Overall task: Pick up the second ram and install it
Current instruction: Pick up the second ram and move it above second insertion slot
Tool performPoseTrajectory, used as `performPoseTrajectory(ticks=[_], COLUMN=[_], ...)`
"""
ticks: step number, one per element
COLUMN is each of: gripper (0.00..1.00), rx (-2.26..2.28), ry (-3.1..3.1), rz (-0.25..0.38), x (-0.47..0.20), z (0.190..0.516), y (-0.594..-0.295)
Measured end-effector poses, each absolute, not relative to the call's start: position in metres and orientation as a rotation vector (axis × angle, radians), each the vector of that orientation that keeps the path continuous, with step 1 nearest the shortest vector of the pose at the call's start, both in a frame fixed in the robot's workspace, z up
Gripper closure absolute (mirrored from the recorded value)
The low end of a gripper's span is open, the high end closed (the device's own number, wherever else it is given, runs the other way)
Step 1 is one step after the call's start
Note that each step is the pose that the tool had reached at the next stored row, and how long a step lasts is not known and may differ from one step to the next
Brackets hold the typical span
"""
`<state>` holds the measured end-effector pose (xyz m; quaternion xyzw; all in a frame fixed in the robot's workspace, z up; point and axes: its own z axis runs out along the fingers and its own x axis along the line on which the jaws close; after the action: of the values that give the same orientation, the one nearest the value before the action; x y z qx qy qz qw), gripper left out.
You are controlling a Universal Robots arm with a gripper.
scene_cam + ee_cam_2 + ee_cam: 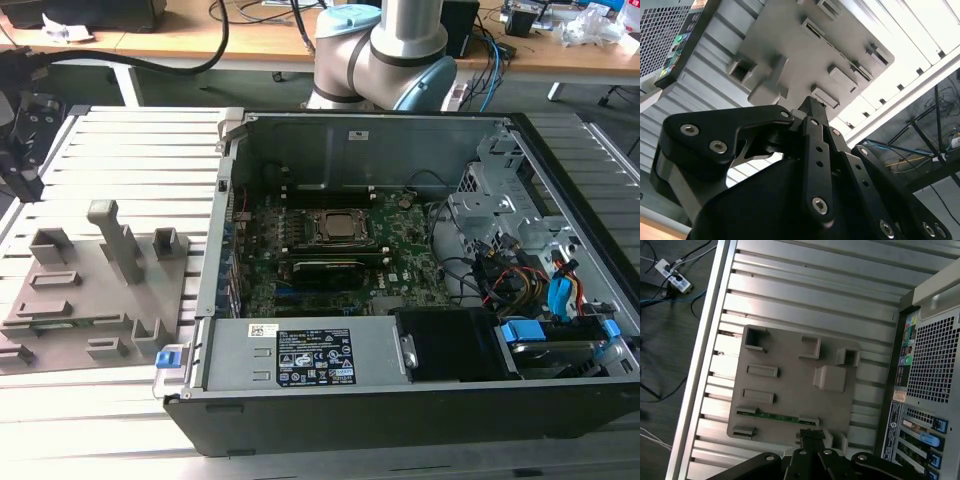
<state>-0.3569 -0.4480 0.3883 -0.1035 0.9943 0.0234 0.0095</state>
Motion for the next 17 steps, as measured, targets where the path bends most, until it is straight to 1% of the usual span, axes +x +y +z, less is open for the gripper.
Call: performPoseTrajectory(ticks=[17], gripper=[0.89], rx=[-0.625], ry=[3.063], rz=[0.076], x=[-0.3569], z=[0.3883], y=[-0.4480])
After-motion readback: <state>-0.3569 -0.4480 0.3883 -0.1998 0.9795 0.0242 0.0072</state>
